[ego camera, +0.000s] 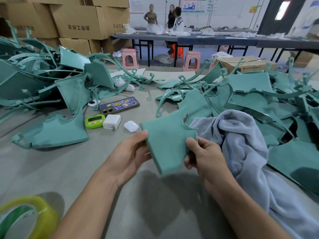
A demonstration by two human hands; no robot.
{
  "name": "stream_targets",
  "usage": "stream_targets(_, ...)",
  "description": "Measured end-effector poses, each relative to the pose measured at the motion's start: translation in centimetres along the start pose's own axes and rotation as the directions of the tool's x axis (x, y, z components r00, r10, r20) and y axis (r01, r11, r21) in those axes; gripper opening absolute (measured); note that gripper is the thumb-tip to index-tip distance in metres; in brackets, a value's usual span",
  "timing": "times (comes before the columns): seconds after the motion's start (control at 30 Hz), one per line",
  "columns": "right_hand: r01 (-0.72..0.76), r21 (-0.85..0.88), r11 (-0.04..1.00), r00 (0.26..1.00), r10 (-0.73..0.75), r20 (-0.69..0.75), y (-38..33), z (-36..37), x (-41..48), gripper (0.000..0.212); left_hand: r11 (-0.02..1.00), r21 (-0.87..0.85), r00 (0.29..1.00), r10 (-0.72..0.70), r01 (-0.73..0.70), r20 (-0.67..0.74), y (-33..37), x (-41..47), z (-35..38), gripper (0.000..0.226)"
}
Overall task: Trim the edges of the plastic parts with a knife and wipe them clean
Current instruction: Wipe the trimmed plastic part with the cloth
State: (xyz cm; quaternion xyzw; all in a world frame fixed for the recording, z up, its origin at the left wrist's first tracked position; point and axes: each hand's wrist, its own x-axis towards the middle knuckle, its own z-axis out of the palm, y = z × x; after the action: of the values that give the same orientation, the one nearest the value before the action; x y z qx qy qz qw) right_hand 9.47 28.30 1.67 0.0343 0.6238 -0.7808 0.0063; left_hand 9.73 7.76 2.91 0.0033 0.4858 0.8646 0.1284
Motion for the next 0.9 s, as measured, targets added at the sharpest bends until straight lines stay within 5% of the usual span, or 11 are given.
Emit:
stream_targets(0.07, -0.081, 0.014, 0.997, 0.989, 0.079, 0.122, -0.2, 0.7, -0.6, 0.012, 1.0, 0.022, 0.996, -0.021, 0.019, 0.084, -0.6, -0.1, 0.4, 0.044)
stream_targets(0.17, 0.037, -0.35, 0.936, 0.994, 0.0, 0.106, -0.4, 0.4, -0.8, 0.014, 0.998, 0.062, 0.999, 0.031, -0.028, -0.04, -0.8, 0.3, 0.9, 0.046)
stream_targets(0.23, 0.247, -0.653, 0.716, 0.937, -0.349, -0.029, -1.3, -1.0, -0.4, 0.017, 0.995, 0.017, 0.985, 0.101, -0.099, -0.14, -0.3, 0.6, 0.7, 0.044)
stream_targets(0.3, 0.279, -0.89, 0.361, 0.759, -0.651, -0.027, -2.4, -2.8, 0.3, 0.027, 0.983, -0.024, 0.96, 0.173, -0.182, -0.221, 0.1, 0.7, 0.4, 0.037)
stream_targets(0.37, 0.053, -0.993, 0.106, 0.799, -0.601, -0.022, -3.0, -4.8, 1.5, 0.064, 0.969, -0.005, 0.925, 0.234, -0.247, -0.298, 0.3, 0.7, 0.4, 0.034)
stream_targets(0.43, -0.129, -0.992, 0.003, 0.914, -0.389, -0.12, -3.1, -6.0, 2.4, 0.062, 0.958, 0.016, 0.9, 0.274, -0.285, -0.34, 0.3, 0.8, 0.6, 0.031)
stream_targets(0.5, -0.179, -0.982, 0.063, 0.937, -0.295, -0.189, -3.8, -6.2, 2.8, 0.026, 0.949, 0.013, 0.884, 0.299, -0.315, -0.359, 0.2, 0.9, 0.9, 0.028)
stream_targets(0.6, 0.003, -0.934, 0.357, 0.853, -0.489, -0.184, -4.9, -5.5, 2.0, 0.005, 0.937, 0.059, 0.859, 0.339, -0.344, -0.384, -0.1, 0.9, 1.1, 0.024)
stream_targets(0.63, 0.121, -0.919, 0.375, 0.789, -0.598, -0.14, -5.4, -4.9, 1.2, 0.005, 0.936, 0.067, 0.854, 0.344, -0.346, -0.389, -0.1, 1.0, 1.3, 0.023)
stream_targets(0.77, 0.474, -0.873, 0.119, 0.634, -0.734, 0.244, -6.0, 1.1, -2.8, 0.011, 0.943, 0.124, 0.885, 0.334, -0.31, -0.325, -0.5, 0.8, 1.9, 0.033)
stream_targets(0.9, 0.568, -0.794, 0.217, 0.739, -0.559, 0.376, -3.4, 6.3, -2.8, 0.007, 0.974, 0.056, 0.973, 0.224, -0.221, -0.058, -1.1, 0.3, 2.5, 0.063)
